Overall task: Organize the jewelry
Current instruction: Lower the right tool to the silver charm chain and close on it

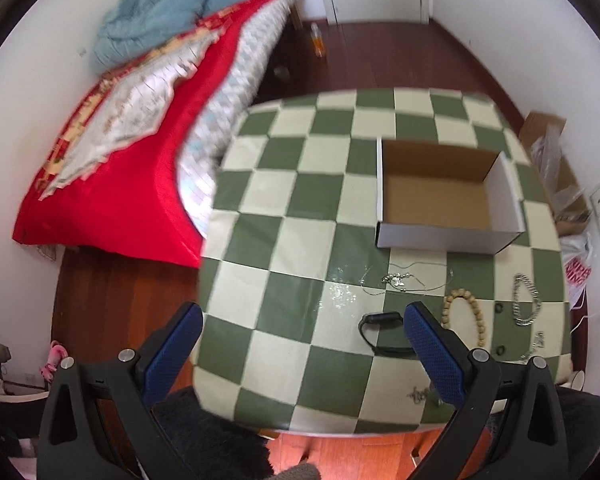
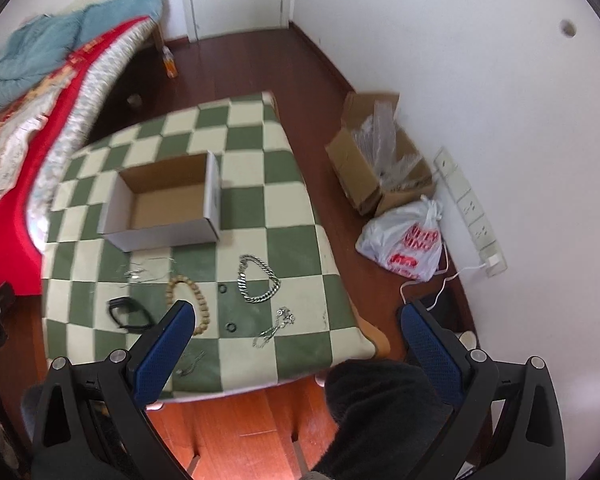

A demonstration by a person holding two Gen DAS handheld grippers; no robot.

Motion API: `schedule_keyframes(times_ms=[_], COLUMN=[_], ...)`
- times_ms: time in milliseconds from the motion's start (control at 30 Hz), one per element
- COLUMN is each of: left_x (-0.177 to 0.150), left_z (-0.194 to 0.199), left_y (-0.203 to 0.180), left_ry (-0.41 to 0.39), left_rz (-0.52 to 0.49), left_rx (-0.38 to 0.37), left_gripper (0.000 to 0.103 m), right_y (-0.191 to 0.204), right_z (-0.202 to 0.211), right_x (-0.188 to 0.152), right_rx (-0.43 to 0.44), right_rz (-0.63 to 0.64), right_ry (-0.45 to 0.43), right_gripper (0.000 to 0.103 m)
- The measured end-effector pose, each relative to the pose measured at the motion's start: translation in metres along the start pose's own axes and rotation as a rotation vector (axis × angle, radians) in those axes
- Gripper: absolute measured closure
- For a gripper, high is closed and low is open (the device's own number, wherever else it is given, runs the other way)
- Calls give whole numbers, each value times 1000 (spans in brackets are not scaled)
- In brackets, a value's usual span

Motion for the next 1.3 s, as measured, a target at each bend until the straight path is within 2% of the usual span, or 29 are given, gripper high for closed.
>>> schedule_keyframes(times_ms=[100, 233, 400, 533, 700, 767, 900, 933, 967, 1033, 1167, 1300], left_x=[9, 14, 13, 3, -18, -31, -61, -66, -74, -87, -109, -119], left_z=[-37, -74, -97, -106, -100, -91, -74, -73, -73, -74, -79, -87], left_y=[-2, -3, 6, 14, 18, 15, -13, -21, -33, -55, -94, -117], left_ry=[68, 124, 153, 173, 177, 176, 174, 180, 194, 220, 246, 264], left_rz=[-5, -1, 50, 81, 73, 55, -28, -49, -81, -134, -230, -273], left_rx=[-14, -36, -47, -41, -33, -46, -130, -142, -153, -182, -206, -214], left_gripper=[1, 1, 1, 1, 1, 1, 1, 1, 1, 1, 2, 2], right_y=[8, 10, 11, 8, 13, 21, 34, 37, 40, 45, 38, 23], right_z=[-48, -97, -146, -169, -185, -186, -171, -167, -163, -159, -157, -159], right_x=[2, 2, 0, -24, -64, -72, -75, -77, -78, -80, -88, -88], right_rx=[-2, 0, -12, -1, 30, 41, 37, 40, 41, 46, 57, 63], right_rz=[3, -8, -34, -56, -62, -57, -16, 0, 15, 33, 33, 15], right_ry=[95, 181, 261, 341, 436, 443, 361, 340, 326, 320, 330, 339], right_gripper=[0, 1, 8, 13, 26, 38, 53, 63, 81, 99, 99, 99])
Point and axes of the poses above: each gripper's, at about its wrist camera, not at the fingertips, and z roughly against the way its jaws point, y to its left, x to its top, the point moved 3 cm from there along -z, roughly the way its jaws point, and after that the axes turned 9 degrees about -x, right-handed, at the moved point
